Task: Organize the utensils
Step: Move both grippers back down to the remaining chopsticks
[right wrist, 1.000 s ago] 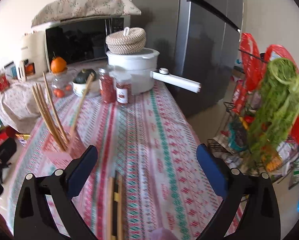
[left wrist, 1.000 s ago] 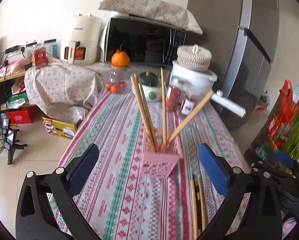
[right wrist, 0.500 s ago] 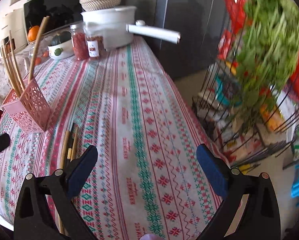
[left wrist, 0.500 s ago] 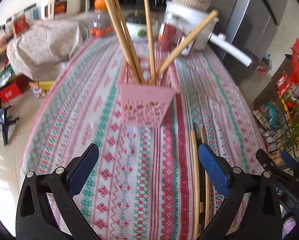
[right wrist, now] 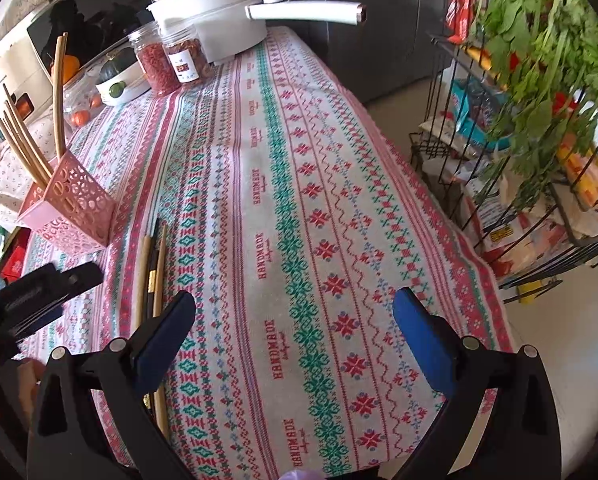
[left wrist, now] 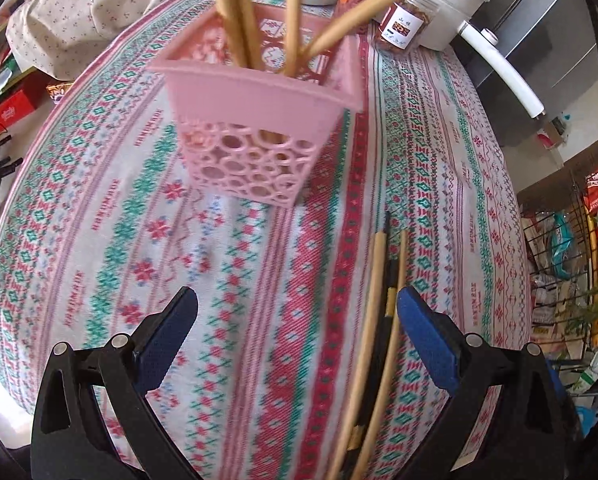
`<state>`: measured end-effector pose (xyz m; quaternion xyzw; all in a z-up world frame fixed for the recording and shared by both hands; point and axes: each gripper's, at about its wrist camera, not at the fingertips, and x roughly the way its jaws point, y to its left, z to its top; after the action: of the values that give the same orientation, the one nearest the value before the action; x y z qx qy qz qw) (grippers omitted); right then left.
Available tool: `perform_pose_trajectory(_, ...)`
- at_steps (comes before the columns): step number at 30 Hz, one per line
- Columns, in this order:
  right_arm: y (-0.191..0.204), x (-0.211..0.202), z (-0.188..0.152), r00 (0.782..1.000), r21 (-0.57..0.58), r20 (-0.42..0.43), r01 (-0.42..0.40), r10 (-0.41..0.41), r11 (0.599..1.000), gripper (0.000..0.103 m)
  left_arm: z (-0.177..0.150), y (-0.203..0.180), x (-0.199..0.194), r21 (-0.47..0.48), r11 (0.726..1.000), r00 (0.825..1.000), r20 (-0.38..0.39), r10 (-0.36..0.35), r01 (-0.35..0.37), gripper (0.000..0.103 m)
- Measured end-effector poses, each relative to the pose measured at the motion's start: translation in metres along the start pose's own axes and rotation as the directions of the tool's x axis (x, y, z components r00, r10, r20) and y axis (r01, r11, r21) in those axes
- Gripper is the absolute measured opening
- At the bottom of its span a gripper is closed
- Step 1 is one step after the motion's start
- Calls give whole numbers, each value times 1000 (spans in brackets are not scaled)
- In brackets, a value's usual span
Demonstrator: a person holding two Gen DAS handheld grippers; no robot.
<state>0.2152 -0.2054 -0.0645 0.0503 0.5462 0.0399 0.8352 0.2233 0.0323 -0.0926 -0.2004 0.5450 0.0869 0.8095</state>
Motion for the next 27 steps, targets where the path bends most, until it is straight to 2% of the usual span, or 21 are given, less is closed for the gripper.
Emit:
perform_pose_trajectory(5,-5,5,0,1000,-12,-26,14,-14,1000,96,2,-13,15,-17,999,999,-4,45,-45,96)
perform_pose_trajectory(11,-23,5,3,996,88,-51,-70,74,994,96,7,-16,28,-27,995,995,-2,98,-98,96)
perform_pose_trajectory(14,-31,2,5,997,126,-34,-60,65,990,96,10,-17,34,-36,994,994,-9,107,-107,95)
perform_pose_trajectory(20,-44,4,8,995,180,-42,-80,89,980,96,16,-32,49,-20,992,992,-1,126,-126,96)
perform_pose_trajectory(27,-45,4,8,995,177,-39,-89,97,980,96,17,-48,59,14,982,982,31,188,-189,95)
